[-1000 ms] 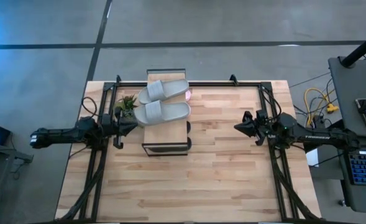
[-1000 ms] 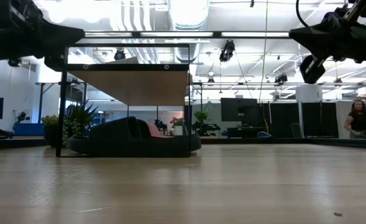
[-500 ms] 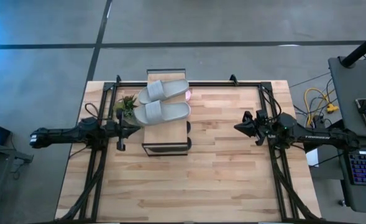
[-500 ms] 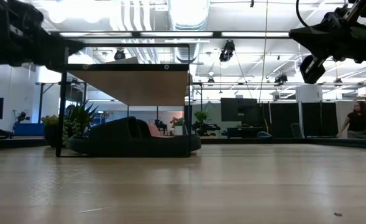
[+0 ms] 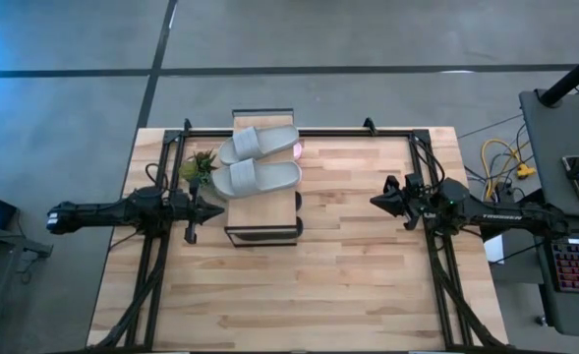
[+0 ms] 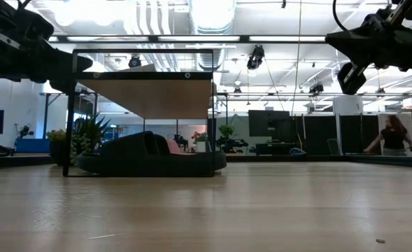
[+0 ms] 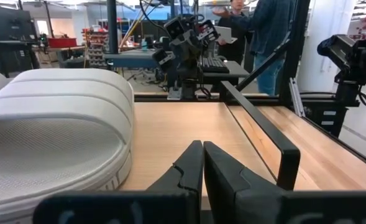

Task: Pick and place slides into the shelf
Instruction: Return to Home Position

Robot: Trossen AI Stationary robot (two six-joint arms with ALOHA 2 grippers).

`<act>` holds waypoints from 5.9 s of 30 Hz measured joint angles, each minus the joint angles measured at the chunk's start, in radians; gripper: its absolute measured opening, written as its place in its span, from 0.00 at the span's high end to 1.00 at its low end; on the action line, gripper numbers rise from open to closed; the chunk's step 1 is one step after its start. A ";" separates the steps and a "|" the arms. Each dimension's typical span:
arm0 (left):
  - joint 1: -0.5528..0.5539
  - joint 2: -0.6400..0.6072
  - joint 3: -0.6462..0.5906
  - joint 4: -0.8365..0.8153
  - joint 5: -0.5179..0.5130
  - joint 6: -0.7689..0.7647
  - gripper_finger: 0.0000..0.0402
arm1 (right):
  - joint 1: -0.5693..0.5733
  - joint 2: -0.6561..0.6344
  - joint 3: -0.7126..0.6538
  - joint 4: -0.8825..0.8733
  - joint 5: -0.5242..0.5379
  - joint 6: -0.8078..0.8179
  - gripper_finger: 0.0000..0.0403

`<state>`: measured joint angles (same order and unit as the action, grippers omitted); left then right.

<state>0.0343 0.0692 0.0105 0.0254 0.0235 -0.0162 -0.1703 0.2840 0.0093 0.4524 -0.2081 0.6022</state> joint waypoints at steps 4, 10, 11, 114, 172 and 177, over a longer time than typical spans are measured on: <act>0.001 -0.001 0.000 0.001 -0.014 0.000 1.00 | 0.000 0.000 0.000 0.000 0.000 0.000 0.98; 0.001 -0.001 0.000 0.011 -0.047 -0.003 1.00 | 0.000 0.000 0.000 0.000 0.000 0.000 0.98; 0.001 -0.001 0.000 0.020 -0.053 -0.003 1.00 | 0.000 0.000 0.000 0.000 0.000 0.000 0.98; 0.000 -0.031 0.000 0.036 -0.058 -0.003 1.00 | 0.038 -0.039 0.000 -0.293 -0.027 -0.418 0.98; 0.000 -0.020 -0.001 0.043 -0.058 -0.003 1.00 | 0.203 -0.280 0.000 -0.411 0.000 -0.418 0.98; 0.000 -0.019 -0.001 0.042 -0.058 -0.003 1.00 | 0.203 -0.280 0.000 -0.411 0.000 -0.418 0.98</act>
<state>0.0345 0.0505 0.0097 0.0677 -0.0341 -0.0193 0.0326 0.0044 0.0097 0.0410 -0.2077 0.1837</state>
